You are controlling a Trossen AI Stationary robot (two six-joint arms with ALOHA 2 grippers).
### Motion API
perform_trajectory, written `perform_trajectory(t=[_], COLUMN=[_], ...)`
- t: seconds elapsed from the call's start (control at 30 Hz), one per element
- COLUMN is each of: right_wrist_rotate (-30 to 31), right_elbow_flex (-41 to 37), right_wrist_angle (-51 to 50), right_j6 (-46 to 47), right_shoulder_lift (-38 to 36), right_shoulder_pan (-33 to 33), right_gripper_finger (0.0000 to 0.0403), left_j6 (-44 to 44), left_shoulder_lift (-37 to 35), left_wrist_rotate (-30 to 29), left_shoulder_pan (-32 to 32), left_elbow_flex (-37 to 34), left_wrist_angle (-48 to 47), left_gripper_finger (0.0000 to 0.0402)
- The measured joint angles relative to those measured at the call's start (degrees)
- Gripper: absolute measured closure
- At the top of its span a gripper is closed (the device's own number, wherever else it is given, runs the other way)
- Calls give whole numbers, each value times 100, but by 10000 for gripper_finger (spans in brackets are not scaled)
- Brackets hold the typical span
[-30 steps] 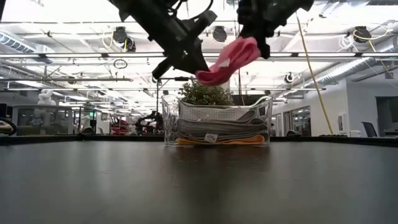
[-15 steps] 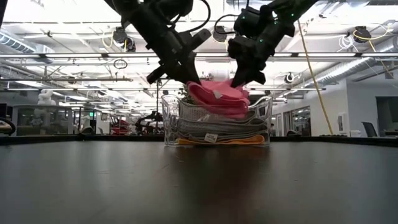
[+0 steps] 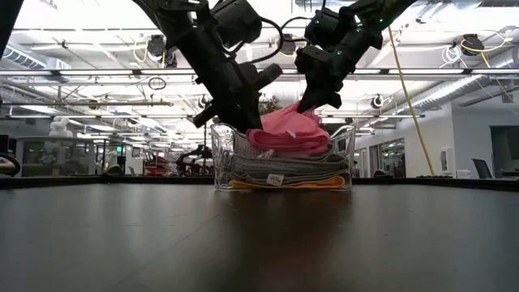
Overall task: Fold microfiber towels
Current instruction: Put the pink microfiber towel into the transparent bin
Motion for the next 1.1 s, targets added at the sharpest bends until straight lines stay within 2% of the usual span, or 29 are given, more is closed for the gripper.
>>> perform_trajectory(t=[0.13,0.3,0.6,0.8,0.93,1.1], right_wrist_rotate=[15,15,29,76,446,464], right_elbow_flex=[0,0,-2,-2,-2,0], right_wrist_angle=[-125,-512,-433,-458,-483,-482], right_j6=[-14,-119,-319,-342,-343,-224], right_shoulder_lift=[45,260,532,230,43,-165], right_shoulder_pan=[35,86,136,7,0,111], right_gripper_finger=[397,376,315,269,241,226], left_j6=[0,7,261,395,425,342], left_shoulder_lift=[-10,-10,-10,-10,-10,-211], left_wrist_rotate=[-43,-2,104,245,357,328], left_shoulder_pan=[7,15,15,21,43,59], left_elbow_flex=[0,0,0,0,0,-2], left_wrist_angle=[34,33,31,33,33,3], left_gripper_finger=[373,379,387,341,305,275])
